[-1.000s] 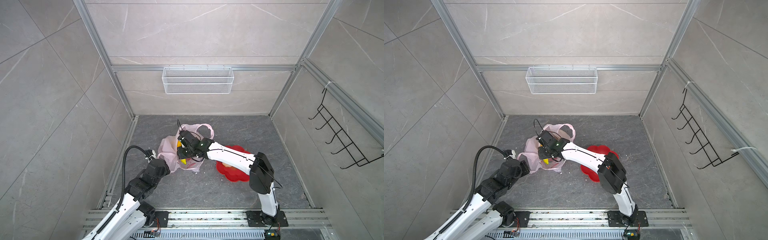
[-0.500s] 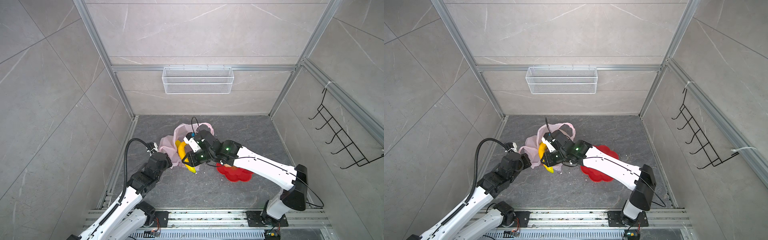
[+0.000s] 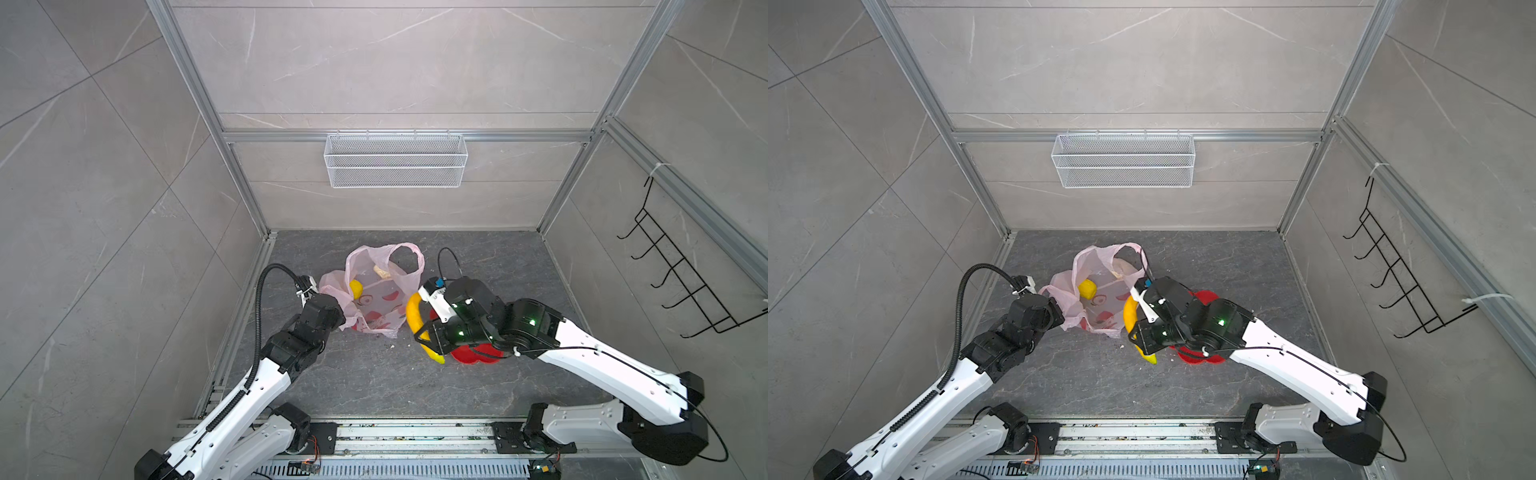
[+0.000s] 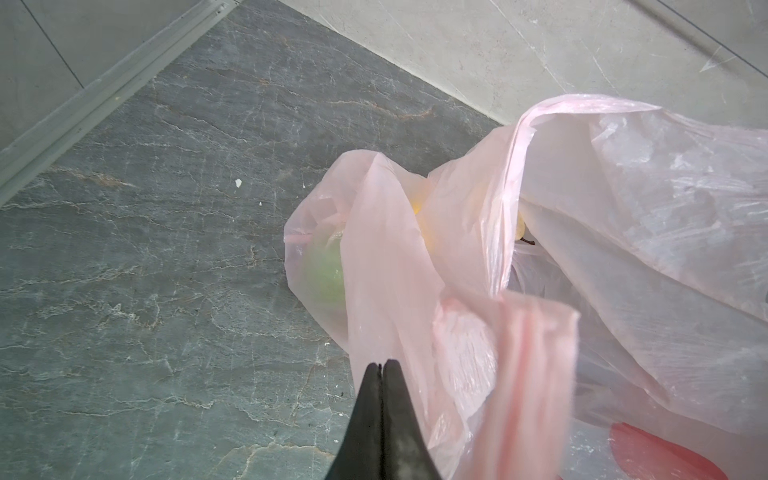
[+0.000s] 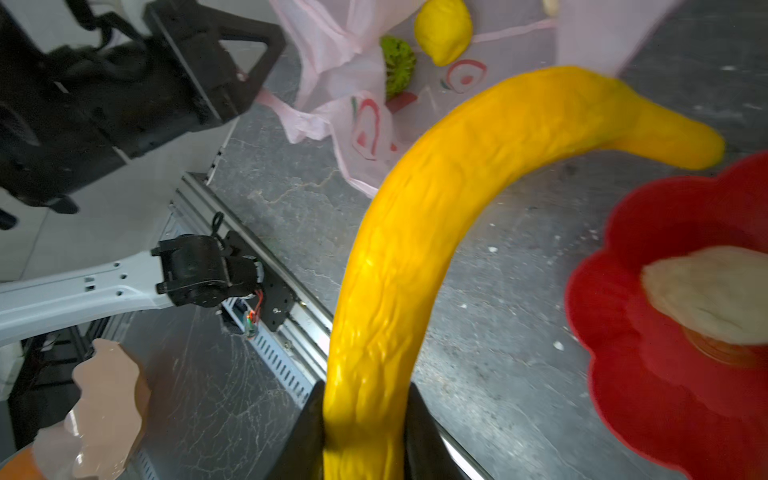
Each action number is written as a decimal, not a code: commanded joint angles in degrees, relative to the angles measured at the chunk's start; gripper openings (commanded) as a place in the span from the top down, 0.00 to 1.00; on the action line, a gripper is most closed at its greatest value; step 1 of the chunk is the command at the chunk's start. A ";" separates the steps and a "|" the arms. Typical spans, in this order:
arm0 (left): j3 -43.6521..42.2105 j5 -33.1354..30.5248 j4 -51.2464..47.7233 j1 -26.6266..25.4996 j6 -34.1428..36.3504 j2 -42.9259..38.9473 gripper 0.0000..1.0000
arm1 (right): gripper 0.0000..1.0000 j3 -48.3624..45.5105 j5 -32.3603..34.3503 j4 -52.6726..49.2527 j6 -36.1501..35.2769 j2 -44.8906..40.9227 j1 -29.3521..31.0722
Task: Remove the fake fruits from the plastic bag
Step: 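Lift the banana out of the bag and carry it over the red plate, then lower the banana onto the red plate and open the right gripper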
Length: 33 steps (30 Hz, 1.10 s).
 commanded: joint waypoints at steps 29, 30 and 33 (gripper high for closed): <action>0.37 -3.02 -3.76 0.04 -0.73 -3.06 1.00 | 0.80 -17.23 7.58 17.20 -3.52 18.60 -18.73; 0.42 -3.02 -3.68 0.14 -0.79 -2.98 1.00 | 0.80 -17.54 7.48 17.46 -3.44 18.60 -18.83; 0.47 -3.02 -3.81 0.04 -0.71 -2.93 1.00 | 0.80 -18.27 7.31 17.76 -2.99 18.77 -19.01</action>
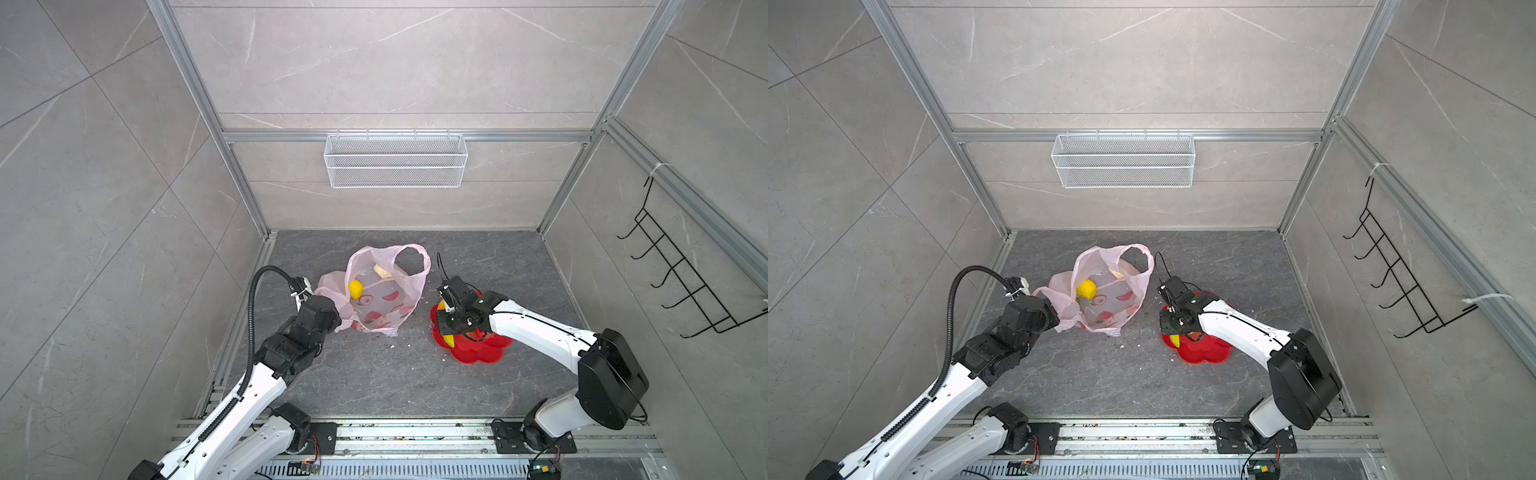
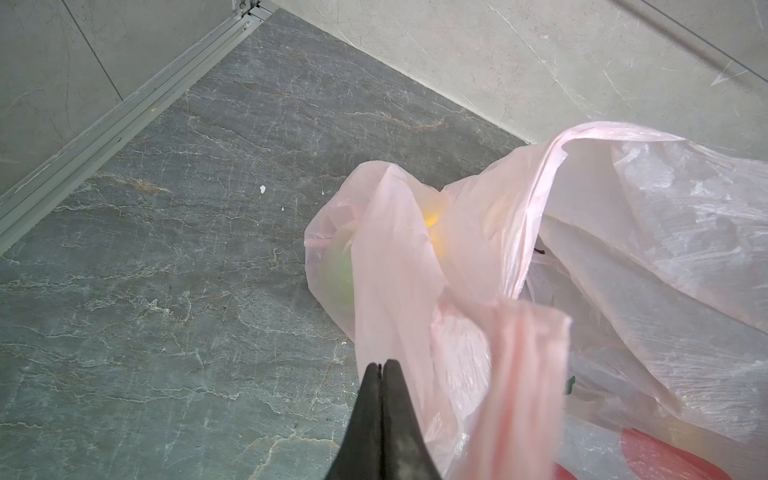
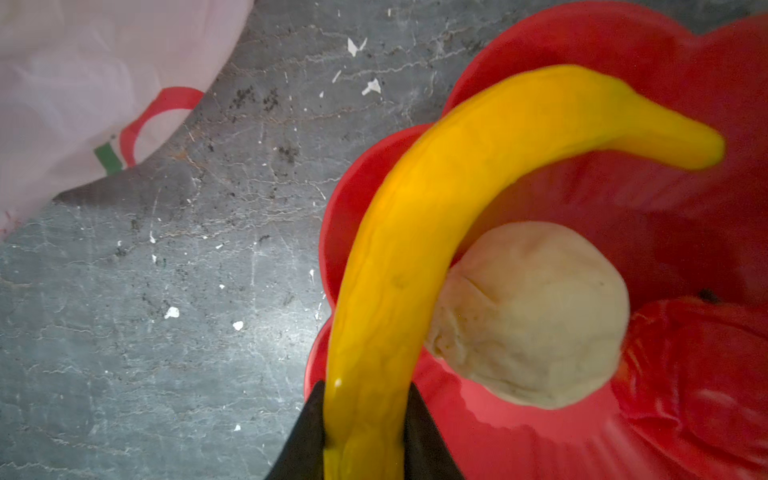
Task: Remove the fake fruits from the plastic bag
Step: 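Lower the banana onto the red plate and open the right gripper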
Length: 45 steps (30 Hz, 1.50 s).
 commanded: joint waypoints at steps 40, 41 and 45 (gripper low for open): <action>-0.88 -2.10 -1.84 0.09 -0.58 -2.65 1.00 | 0.57 -0.83 2.89 0.49 -0.36 4.37 -1.22; -0.89 -2.19 -1.93 0.04 -0.58 -2.67 1.00 | 0.56 -0.63 2.98 0.24 -0.47 3.85 -1.22; -0.99 -2.24 -1.88 0.05 -0.60 -2.70 1.00 | 0.51 0.70 3.88 -1.70 -1.39 1.89 -1.23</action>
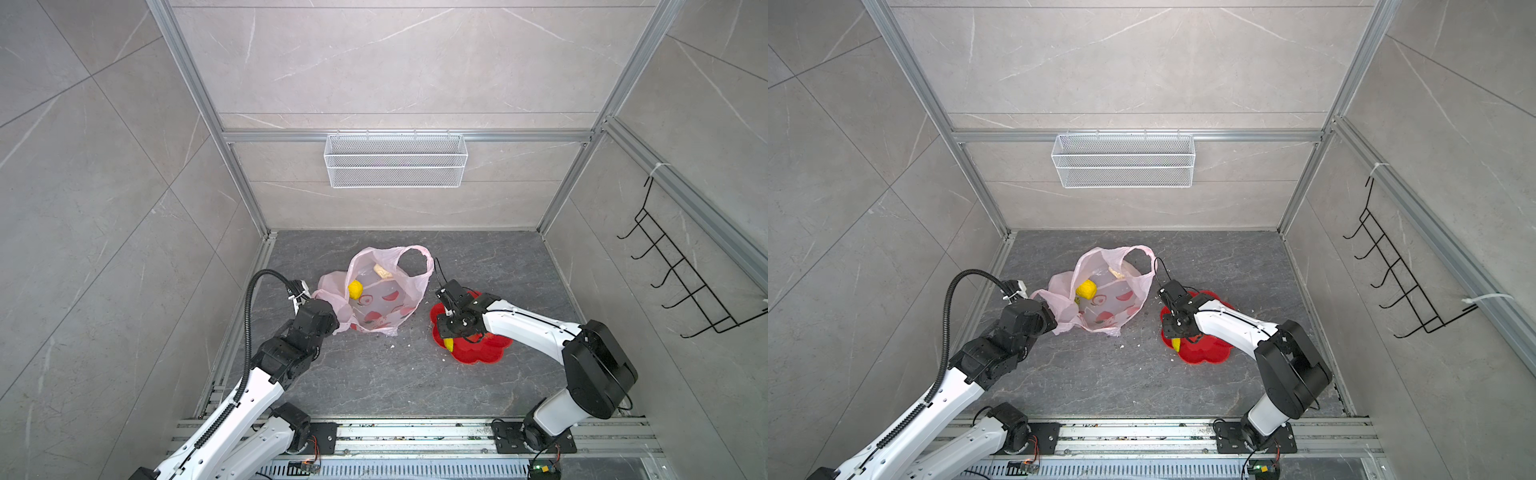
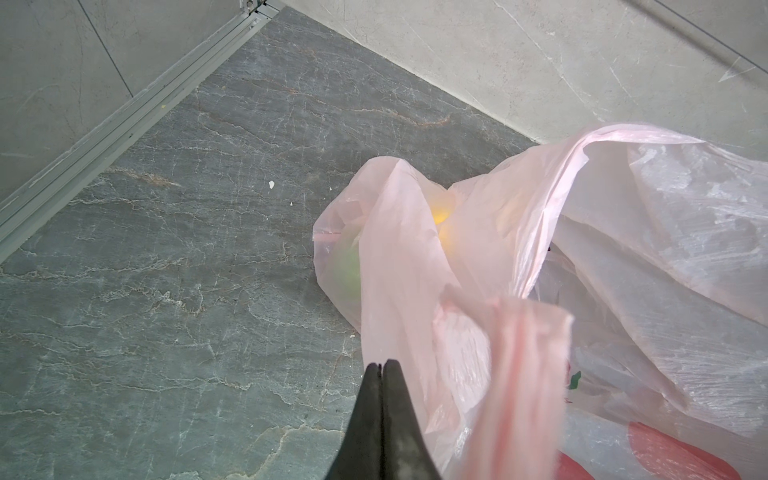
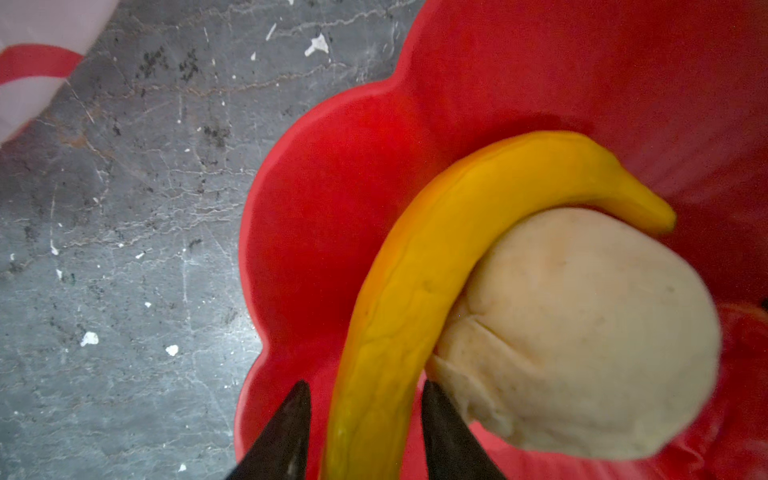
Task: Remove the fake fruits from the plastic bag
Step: 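Lower the banana onto the red plate and open the right gripper, then reach the right gripper back into the bag mouth toward the yellow lemon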
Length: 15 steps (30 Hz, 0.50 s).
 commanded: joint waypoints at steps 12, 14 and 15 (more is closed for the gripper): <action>-1.02 1.28 -3.63 0.04 -0.17 -3.69 1.00 | 0.45 8.51 1.50 -11.02 -4.07 -11.83 0.48; -1.38 1.85 -4.98 0.04 -0.43 -4.81 1.00 | 0.46 10.12 0.19 -11.02 -4.79 -14.38 1.80; -1.61 2.08 -5.49 0.04 -0.52 -5.29 1.00 | 0.47 10.94 -0.40 -10.92 -4.94 -15.08 2.68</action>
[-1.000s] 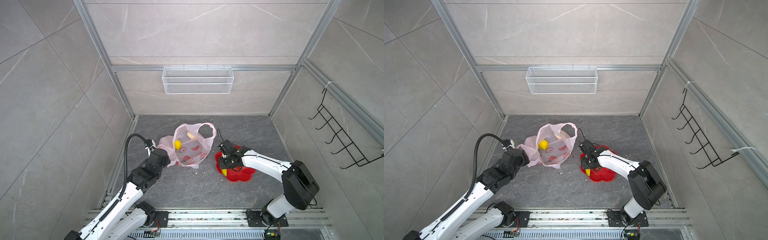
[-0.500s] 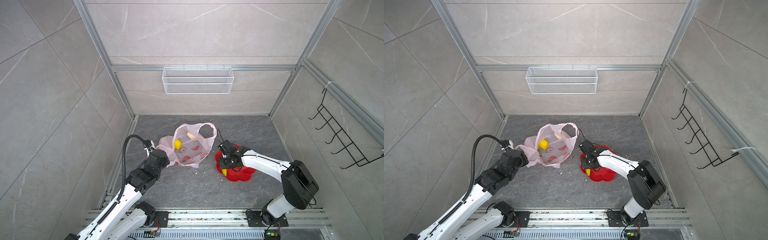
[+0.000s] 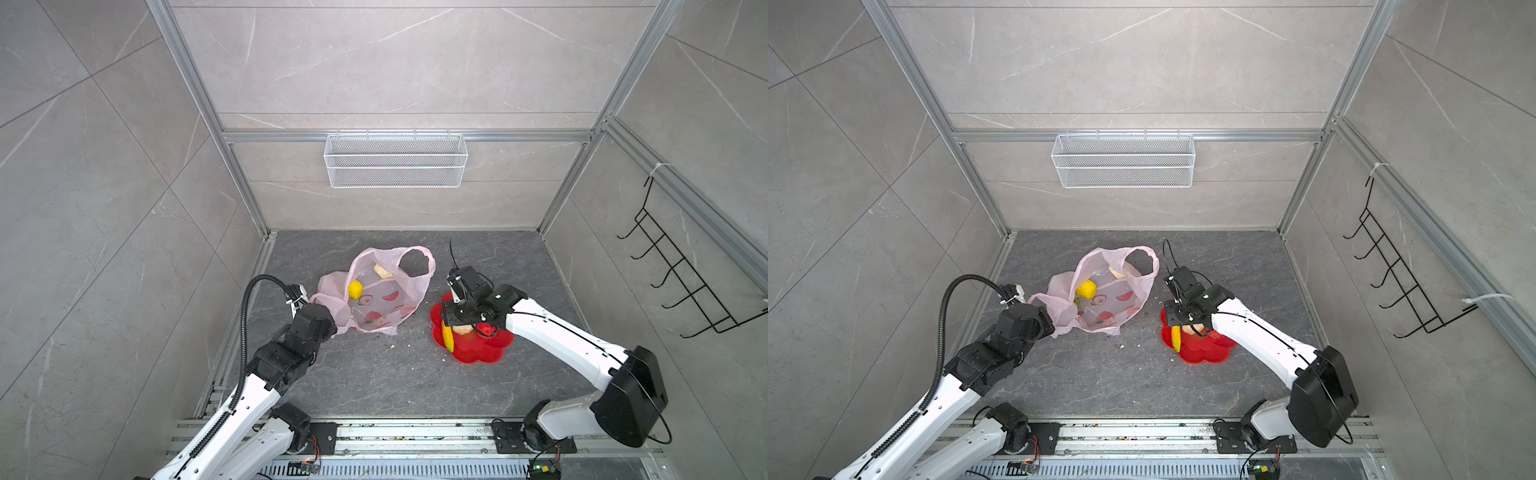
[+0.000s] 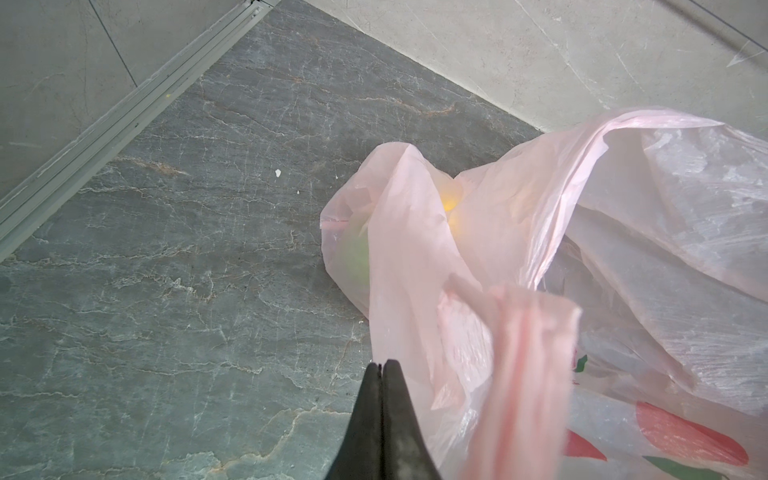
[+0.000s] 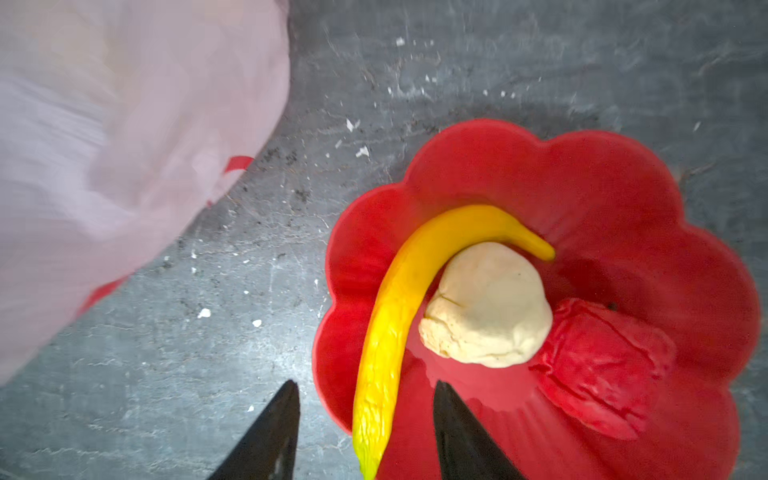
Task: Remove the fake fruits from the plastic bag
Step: 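Reach the right gripper back into the bag mouth toward the yellow lemon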
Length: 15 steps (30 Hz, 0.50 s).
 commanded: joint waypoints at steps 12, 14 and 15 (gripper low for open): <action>-5.60 6.95 -7.83 0.04 -4.84 -8.20 1.00 | 0.47 18.02 -1.64 6.52 0.16 9.06 19.96; -6.08 6.70 -9.34 0.06 -5.19 -9.64 1.00 | 0.47 18.87 -2.30 8.85 0.54 12.28 19.98; -6.21 6.69 -9.92 0.04 -5.34 -10.36 1.00 | 0.47 19.58 -2.61 9.33 0.63 14.04 19.98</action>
